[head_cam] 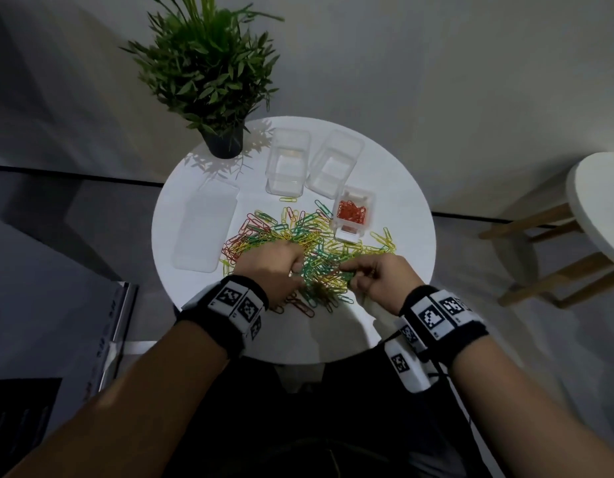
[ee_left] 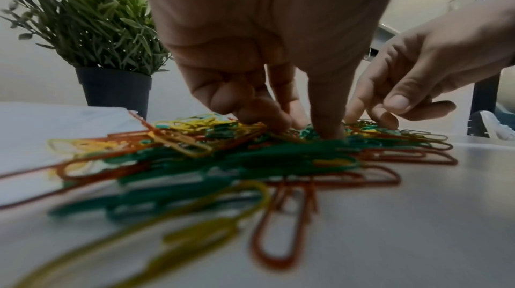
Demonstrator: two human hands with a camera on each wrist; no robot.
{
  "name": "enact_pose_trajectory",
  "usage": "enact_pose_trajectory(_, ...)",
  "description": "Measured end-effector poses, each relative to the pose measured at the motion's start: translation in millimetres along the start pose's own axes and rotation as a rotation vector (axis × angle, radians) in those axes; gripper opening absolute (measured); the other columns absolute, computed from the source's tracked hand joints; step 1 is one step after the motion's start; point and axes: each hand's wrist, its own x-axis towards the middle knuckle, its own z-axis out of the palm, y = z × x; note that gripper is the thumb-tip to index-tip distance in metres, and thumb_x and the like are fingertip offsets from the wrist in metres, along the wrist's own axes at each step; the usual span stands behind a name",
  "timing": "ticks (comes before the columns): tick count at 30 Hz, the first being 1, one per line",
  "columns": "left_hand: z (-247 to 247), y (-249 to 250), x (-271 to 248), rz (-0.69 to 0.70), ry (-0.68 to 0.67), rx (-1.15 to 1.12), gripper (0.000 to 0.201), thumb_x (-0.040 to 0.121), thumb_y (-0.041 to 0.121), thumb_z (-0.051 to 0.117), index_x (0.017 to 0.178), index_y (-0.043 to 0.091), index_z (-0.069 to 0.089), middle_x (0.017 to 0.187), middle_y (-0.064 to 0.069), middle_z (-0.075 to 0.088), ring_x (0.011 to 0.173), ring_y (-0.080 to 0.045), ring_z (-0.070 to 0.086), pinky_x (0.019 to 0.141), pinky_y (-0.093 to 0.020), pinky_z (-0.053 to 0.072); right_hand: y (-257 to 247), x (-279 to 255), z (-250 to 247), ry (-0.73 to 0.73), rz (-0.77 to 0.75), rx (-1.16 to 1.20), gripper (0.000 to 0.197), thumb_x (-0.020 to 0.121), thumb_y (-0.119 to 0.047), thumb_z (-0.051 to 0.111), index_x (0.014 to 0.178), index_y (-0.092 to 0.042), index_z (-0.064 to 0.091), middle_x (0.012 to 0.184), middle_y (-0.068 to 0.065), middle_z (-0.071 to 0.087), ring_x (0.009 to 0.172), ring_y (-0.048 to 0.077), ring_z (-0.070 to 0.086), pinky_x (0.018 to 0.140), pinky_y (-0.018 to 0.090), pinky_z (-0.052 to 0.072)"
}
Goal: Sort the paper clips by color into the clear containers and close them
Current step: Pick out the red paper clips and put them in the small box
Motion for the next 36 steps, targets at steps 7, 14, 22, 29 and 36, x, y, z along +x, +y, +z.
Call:
enact_pose_trajectory(7,4,-3,-9,0.037,0.051,-0.018,0.014,0.089,0.014,0.049,0.094,0.025,0.058,0.099,0.003,0.054,0.093,-0.021,0.054,0.07,-0.029,0.041,8,1,9,0.024,-0.053,-0.176,0.034,0.087,0.002,0.053,0.102,-0.019,0.074,0.097,0.001,0.072,0.088,0.017,0.065,0.086,0.032,0.053)
enact_pose_trajectory(14,6,6,-13,0.11,0.051,-0.008,0.014,0.088,0.035,0.059,0.101,0.031,0.064,0.1,0.009,0.05,0.099,-0.017,0.056,0.073,-0.028,0.042,1,13,17,0.108,-0.142,-0.348,0.024,0.085,-0.017,0.065,0.104,-0.029,0.072,0.103,-0.002,0.066,0.098,0.021,0.062,0.087,0.035,0.051)
enact_pose_trajectory(22,9,17,-8,0.207,-0.037,0.126,0.018,0.089,0.035,0.057,0.104,0.034,0.068,0.107,0.005,0.054,0.105,-0.017,0.055,0.075,-0.031,0.043,-9,25,19,0.072,-0.184,-0.46,0.012,0.081,-0.013,0.058,0.085,-0.022,0.065,0.092,-0.002,0.058,0.091,0.023,0.058,0.073,0.033,0.049)
enact_pose_trajectory(29,2,4,-1,0.028,0.022,-0.343,0.006,0.086,0.021,0.066,0.083,0.022,0.072,0.08,0.006,0.069,0.077,-0.013,0.062,0.073,-0.027,0.051,4,19,8,0.261,-0.031,0.192,0.025,0.085,0.006,0.054,0.083,-0.017,0.062,0.068,0.005,0.062,0.065,0.012,0.061,0.067,0.028,0.052)
enact_pose_trajectory(36,-1,-6,-4,-0.158,-0.01,-0.932,0.015,0.086,0.003,0.067,0.093,0.016,0.069,0.066,-0.003,0.06,0.052,-0.012,0.053,0.054,-0.023,0.045,2,5,12,0.082,0.161,0.674,0.029,0.094,0.013,0.037,0.108,0.0,0.058,0.058,0.015,0.049,0.031,0.016,0.048,0.032,0.02,0.041)
